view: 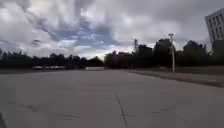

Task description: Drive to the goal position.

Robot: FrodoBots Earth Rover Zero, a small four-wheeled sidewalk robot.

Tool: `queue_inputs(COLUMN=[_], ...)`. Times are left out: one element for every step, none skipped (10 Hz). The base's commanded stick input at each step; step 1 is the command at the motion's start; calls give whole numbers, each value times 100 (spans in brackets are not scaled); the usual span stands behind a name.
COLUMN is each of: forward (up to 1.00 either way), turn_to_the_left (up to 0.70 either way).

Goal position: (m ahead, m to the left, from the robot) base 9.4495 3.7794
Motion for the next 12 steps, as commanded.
queue_inputs(forward=[100,100,100,100,100,100,100,100,100,100,100,100], turn_to_the_left=[4,9,7,5,4,1,2,2,1,4,10,13])
